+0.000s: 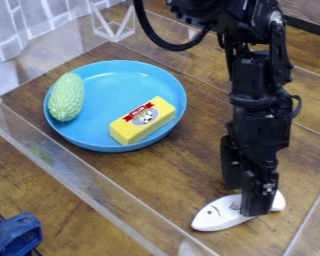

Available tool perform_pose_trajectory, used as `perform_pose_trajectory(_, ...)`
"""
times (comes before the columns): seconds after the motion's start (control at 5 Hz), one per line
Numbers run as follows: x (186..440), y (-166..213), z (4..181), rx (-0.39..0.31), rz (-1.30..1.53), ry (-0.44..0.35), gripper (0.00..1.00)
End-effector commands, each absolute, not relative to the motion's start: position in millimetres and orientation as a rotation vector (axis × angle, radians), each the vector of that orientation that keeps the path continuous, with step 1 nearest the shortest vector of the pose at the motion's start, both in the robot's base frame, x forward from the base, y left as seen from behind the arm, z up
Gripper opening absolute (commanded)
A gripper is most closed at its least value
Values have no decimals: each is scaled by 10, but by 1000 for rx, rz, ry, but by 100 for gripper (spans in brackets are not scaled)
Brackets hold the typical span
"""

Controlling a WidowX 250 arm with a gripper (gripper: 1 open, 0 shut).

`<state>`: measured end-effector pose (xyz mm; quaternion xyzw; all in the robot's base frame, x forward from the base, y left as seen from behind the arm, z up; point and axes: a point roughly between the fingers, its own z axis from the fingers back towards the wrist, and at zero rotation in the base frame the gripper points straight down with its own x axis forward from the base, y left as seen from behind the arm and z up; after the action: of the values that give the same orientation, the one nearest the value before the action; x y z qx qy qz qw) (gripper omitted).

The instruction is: Put the white object in the blue tray

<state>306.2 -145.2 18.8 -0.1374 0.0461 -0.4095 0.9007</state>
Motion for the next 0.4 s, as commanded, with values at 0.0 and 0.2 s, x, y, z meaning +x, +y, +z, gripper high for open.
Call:
perform_pose_trajectory(0.0,2978,-1390,19,-293,-831,162,100)
perform_pose_trajectory(0.2,2989,-1367,23,-295,-828,174,100)
